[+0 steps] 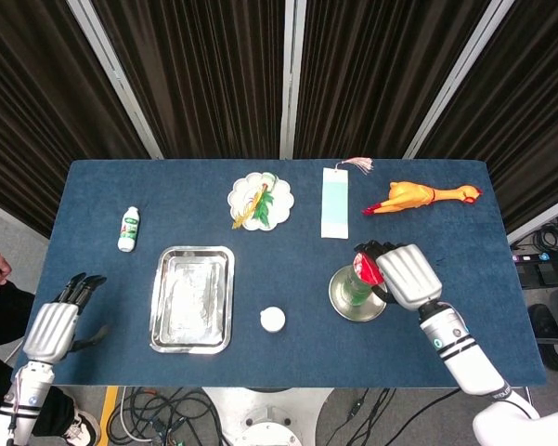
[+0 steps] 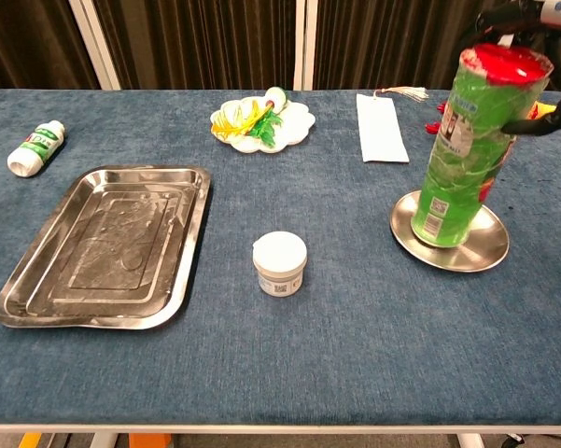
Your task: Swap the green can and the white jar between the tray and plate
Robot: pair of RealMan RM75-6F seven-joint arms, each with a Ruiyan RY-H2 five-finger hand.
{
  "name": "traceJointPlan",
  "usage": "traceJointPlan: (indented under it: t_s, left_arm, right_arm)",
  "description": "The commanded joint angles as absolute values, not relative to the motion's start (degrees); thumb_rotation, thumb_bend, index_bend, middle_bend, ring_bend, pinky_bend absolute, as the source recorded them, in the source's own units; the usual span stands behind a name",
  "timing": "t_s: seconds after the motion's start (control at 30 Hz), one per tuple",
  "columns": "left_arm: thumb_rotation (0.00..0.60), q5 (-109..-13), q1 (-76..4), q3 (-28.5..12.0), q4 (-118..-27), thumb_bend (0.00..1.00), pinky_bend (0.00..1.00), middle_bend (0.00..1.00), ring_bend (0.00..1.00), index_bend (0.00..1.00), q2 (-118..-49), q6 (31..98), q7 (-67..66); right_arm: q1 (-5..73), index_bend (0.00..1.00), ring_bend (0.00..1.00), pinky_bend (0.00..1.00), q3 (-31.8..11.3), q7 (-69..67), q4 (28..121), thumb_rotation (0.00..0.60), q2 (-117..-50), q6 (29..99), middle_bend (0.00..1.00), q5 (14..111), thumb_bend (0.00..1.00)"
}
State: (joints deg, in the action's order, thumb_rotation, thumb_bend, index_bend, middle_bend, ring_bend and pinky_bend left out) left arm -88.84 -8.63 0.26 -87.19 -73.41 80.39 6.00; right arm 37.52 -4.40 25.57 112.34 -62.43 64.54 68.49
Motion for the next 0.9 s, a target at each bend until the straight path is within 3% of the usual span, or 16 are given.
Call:
traceJointPlan:
  t_s: [0.03,0.1,0.17,0.23,0.37,0.57,0.77,0.9]
  left_arm:
    - [0.6,-88.8,-8.7,0.2,-86.9,0.23,0.3,0.12,0.05,0.14,-73.5,80.4,6.2]
    - [0.6,-89.0,-8.6,0.3,-87.0,0.23,0.3,0.12,0.05,0.14,-73.4,80.7,6.2]
    - [0.6,-89.0,-8.6,0.3,-87.0,0.23,0.3,0.12,0.05,0.14,-73.3,80.7,6.3]
    - [0.6,-89.2,-8.7,0.3,-86.9,0.23,0.3,0.12,0.05,0.14,-73.4,80.8,6.5]
    - [0.6,-89.4,-9.0,0.2,-87.2,0.23,0.3,0.12,0.05,0.14,-73.4,80.7,6.2]
    - [0.6,-90.7,-10.4,0.3,-88.7,0.23,0.3,0.12,0.05,0.14,-73.5,79.5,5.2]
    - [0.6,-94.1,-14.8,0.6,-92.2,0.23,0.3,0.12,0.05,0.14,-74.3,74.9,3.0]
    - [0.6,-95.6,-18.9,-0.7,-95.1,0.23,0.3,0.12,0.05,0.14,-76.0,70.7,-0.6]
  right_arm:
    - [37.7,0.37,0.36,0.5,-4.2,26.5,111.9,0.6,-62.9,63.3,0.41,67.4,0.23]
    - [37.6,0.22,0.24,0.41,-4.2,26.8,112.0,0.6,-62.7,63.2,0.31,67.3,0.19]
    - [37.5,0.06,0.08,0.24,-4.3,27.1,112.5,0.6,-62.0,63.1,0.18,67.3,0.11]
    - [37.2,0.0,0.01,0.15,-4.6,26.3,113.2,0.6,-61.2,63.2,0.08,67.9,0.06]
    - [35.8,0.0,0.0,0.06,-5.1,23.7,114.0,0.6,-59.8,65.1,0.0,70.4,0.01]
    - [31.8,0.0,0.0,0.04,-5.7,18.4,115.5,0.6,-56.5,70.9,0.0,75.9,0.0]
    - [25.7,0.0,0.0,0.02,-6.9,9.6,111.6,0.6,-55.5,81.0,0.0,80.8,0.0]
    - [24.0,0.0,0.0,0.02,-7.5,3.4,107.3,0.6,-54.9,81.0,0.0,79.1,0.0]
